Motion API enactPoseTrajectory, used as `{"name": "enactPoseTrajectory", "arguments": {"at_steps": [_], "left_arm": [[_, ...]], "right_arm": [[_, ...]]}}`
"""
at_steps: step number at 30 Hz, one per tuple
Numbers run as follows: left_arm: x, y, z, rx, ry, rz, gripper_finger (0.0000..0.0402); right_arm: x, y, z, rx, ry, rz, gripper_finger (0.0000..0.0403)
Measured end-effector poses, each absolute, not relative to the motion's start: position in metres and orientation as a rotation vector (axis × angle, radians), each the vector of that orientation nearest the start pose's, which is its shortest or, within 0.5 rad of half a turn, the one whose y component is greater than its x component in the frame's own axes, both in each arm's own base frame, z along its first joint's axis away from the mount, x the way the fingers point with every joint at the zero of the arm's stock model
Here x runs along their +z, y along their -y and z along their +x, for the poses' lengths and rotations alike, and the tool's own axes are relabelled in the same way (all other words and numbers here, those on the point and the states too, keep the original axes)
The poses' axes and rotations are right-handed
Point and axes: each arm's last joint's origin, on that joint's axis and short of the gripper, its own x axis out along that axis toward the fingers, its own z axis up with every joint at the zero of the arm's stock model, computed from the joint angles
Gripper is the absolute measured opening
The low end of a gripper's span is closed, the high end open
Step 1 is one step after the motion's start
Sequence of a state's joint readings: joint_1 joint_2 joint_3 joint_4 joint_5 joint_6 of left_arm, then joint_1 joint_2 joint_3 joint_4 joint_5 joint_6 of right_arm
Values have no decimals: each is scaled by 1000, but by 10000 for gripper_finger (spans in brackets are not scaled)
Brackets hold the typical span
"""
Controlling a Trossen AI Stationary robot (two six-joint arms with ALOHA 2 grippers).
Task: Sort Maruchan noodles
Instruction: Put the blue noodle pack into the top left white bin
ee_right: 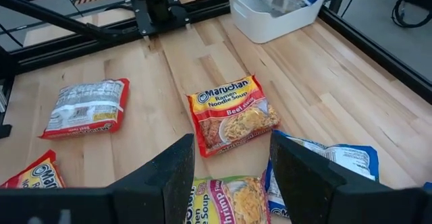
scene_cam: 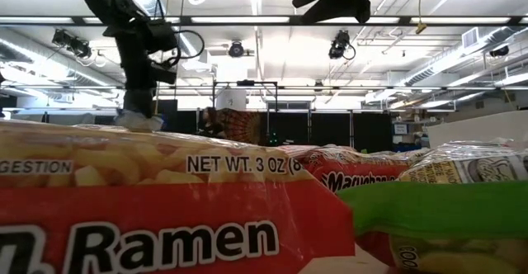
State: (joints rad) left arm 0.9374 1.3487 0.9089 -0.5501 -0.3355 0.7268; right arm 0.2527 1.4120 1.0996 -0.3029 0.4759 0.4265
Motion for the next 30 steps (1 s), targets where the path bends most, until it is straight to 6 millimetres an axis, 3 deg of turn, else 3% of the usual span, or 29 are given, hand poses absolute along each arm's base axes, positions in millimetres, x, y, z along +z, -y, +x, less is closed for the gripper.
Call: {"name": "enactPoseTrajectory", "arguments": {"at_steps": [7,18,23,30], "left_arm": [[227,-216,143,728,-1396,269,5],[222,-214,132,939,-1459,136,73],[238,-210,134,967,-1469,51,114],[281,-195,147,953,-1468,-30,156]], "right_arm": [[290,-69,297,-327,-539,201,197],[290,-73,289,-244,-609,209,197],[296,-69,271,-221,-684,137,197],[293,-55,258,-243,-815,-48,197]]}}
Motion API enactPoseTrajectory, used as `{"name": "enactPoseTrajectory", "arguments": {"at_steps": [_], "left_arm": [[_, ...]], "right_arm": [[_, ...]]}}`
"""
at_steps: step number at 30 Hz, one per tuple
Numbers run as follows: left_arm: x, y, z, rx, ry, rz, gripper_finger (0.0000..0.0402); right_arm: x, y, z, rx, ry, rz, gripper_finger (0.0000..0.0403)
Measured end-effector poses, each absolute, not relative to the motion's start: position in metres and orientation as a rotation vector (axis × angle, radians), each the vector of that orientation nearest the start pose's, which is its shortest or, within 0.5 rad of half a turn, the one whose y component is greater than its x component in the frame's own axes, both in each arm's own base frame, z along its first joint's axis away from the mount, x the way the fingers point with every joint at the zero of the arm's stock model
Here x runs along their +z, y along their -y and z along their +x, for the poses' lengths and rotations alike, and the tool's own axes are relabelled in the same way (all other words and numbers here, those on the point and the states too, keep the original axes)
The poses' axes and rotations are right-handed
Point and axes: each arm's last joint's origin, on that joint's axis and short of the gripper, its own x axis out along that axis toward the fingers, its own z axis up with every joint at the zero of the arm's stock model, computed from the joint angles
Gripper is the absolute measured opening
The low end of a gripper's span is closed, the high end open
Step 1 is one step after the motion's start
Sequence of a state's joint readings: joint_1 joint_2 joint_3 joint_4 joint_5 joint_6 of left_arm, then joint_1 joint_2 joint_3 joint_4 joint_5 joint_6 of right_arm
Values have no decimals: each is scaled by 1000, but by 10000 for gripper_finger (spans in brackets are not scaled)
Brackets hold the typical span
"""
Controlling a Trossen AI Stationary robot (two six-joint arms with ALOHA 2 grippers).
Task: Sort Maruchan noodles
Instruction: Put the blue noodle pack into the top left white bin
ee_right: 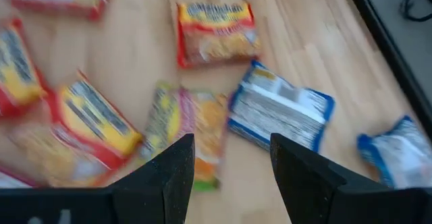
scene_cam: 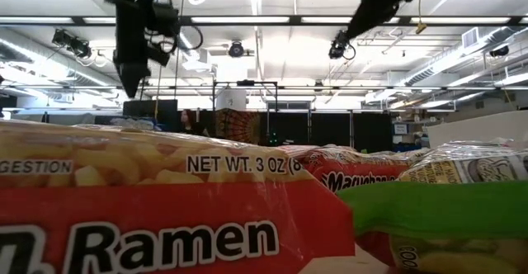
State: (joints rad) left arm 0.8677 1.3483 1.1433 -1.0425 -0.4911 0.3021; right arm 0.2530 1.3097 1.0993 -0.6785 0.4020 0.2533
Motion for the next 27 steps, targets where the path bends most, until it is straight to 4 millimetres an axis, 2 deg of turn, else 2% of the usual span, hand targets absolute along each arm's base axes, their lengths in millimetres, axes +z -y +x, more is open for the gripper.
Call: {"name": "enactPoseTrajectory", "arguments": {"at_steps": [7,11,14,19,24,27], "left_arm": [[320,-163,165,831,-1289,-304,159],[332,-135,178,746,-1139,-426,159],[340,-110,191,695,-1035,-447,160],[342,-73,222,579,-862,-364,160],[334,-45,250,460,-739,-305,160],[331,-32,259,426,-714,-323,160]], "right_arm": [[262,-30,261,-277,-887,-149,197],[243,-14,257,-273,-949,-157,197],[228,-5,255,-250,-971,-166,197],[198,9,265,-241,-960,-182,197],[159,23,289,-256,-1041,-177,197],[142,30,305,-282,-1081,-212,197]]}}
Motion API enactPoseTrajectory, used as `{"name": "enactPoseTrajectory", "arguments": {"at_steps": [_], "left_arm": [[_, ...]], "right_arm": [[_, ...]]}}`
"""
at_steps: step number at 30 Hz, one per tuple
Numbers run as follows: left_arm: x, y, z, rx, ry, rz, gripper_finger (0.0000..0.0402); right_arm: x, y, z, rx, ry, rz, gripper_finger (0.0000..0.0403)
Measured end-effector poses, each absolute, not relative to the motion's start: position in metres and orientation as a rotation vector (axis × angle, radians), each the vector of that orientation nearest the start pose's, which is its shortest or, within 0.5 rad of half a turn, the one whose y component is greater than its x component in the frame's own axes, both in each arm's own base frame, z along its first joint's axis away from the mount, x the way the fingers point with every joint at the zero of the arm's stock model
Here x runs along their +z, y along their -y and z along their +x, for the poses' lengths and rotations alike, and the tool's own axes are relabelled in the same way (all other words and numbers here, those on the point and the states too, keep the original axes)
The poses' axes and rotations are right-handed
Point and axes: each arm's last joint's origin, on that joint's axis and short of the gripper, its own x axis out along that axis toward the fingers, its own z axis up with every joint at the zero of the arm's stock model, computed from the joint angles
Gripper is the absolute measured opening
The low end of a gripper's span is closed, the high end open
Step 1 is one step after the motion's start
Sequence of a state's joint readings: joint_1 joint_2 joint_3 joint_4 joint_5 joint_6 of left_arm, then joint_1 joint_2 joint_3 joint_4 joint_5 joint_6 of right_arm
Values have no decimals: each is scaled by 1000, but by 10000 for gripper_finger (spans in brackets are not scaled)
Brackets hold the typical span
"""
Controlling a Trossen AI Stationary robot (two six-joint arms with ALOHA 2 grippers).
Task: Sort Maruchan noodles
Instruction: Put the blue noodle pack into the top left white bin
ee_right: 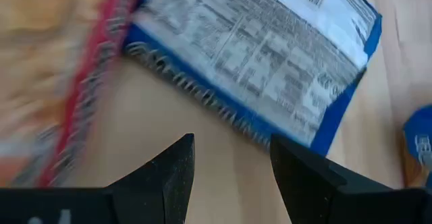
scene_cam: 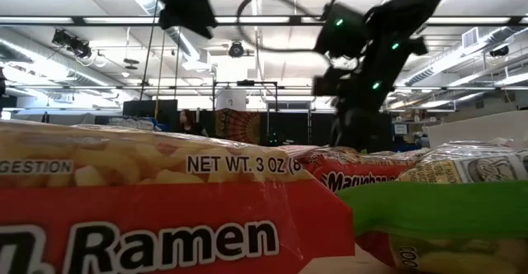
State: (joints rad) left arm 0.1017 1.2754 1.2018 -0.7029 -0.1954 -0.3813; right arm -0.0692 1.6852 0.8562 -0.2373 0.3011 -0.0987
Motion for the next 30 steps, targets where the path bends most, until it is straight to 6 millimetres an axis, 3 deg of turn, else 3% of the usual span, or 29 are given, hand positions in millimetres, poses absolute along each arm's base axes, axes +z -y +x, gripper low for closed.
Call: {"name": "enactPoseTrajectory", "arguments": {"at_steps": [4,7,10,13,18,23,30], "left_arm": [[330,-21,260,427,-711,-323,160],[330,-17,260,442,-706,-320,160],[329,-15,259,447,-714,-315,160],[327,-16,261,463,-726,-311,160],[319,-19,268,560,-733,-292,160],[298,-13,293,559,-759,-225,160],[241,0,344,497,-833,-118,168]], "right_arm": [[131,40,328,-303,-1070,-229,197],[137,47,350,-308,-994,-257,197],[161,53,367,-322,-897,-274,197],[197,54,368,-340,-801,-272,192],[264,51,334,-385,-683,-308,179],[323,44,283,-412,-574,-301,171],[374,32,219,-416,-411,-282,170]]}}
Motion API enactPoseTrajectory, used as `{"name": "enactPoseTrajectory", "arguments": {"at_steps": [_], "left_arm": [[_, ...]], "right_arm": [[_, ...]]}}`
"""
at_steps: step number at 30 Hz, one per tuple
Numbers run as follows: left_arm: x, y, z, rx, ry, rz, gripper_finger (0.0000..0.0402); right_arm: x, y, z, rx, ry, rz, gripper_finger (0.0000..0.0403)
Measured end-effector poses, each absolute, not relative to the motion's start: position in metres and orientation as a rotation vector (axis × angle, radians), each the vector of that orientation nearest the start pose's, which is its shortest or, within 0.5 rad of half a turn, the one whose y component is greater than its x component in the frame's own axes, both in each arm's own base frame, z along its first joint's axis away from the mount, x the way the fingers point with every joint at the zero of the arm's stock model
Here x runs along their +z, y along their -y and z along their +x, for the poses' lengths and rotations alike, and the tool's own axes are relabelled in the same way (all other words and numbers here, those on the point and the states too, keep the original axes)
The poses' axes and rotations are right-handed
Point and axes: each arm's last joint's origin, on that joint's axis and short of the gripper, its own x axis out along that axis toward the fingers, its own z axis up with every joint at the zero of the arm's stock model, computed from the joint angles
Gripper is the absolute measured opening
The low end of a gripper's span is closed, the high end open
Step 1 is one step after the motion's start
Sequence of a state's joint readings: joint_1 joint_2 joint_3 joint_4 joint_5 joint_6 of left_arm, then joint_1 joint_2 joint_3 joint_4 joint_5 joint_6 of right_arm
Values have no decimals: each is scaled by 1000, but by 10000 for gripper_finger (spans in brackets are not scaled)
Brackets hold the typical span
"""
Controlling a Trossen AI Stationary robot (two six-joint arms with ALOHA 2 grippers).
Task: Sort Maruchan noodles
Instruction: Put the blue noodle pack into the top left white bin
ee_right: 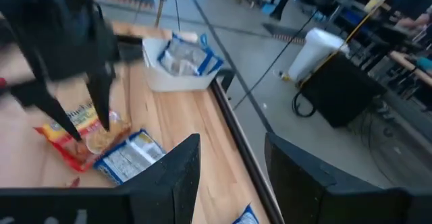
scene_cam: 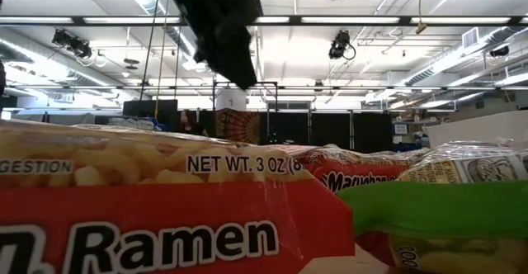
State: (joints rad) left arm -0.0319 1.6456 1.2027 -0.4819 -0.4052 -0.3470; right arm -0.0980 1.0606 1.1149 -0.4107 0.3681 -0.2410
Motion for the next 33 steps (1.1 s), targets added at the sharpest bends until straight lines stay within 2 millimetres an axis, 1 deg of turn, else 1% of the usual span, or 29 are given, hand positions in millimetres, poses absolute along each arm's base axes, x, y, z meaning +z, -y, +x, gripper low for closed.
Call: {"name": "enactPoseTrajectory", "arguments": {"at_steps": [3,7,10,12,14,18,21,23,25,28,31,32,33], "left_arm": [[217,-3,359,502,-854,-114,190],[187,-8,372,483,-922,-44,238],[164,-13,378,475,-977,10,272],[151,-16,380,497,-1018,51,284],[139,-17,380,520,-1057,85,289],[128,-20,383,550,-1069,109,285],[123,-21,383,561,-1083,112,265],[121,-23,383,568,-1091,115,238],[118,-25,383,590,-1090,118,199],[117,-31,380,674,-1099,73,122],[130,-42,378,745,-1136,-24,39],[135,-47,378,752,-1155,-42,26],[141,-51,378,756,-1160,-60,21]], "right_arm": [[384,26,199,-406,-366,-263,170],[393,18,181,-393,-323,-228,170],[393,14,174,-397,-329,-231,170],[393,12,173,-407,-339,-238,170],[390,11,172,-407,-366,-247,170],[386,8,175,-397,-393,-242,170],[384,8,178,-394,-414,-246,170],[381,8,181,-390,-428,-250,170],[382,8,182,-390,-424,-250,170],[382,8,183,-385,-427,-269,170],[381,8,183,-378,-432,-274,170],[381,8,183,-377,-434,-274,170],[381,8,182,-371,-439,-274,170]]}}
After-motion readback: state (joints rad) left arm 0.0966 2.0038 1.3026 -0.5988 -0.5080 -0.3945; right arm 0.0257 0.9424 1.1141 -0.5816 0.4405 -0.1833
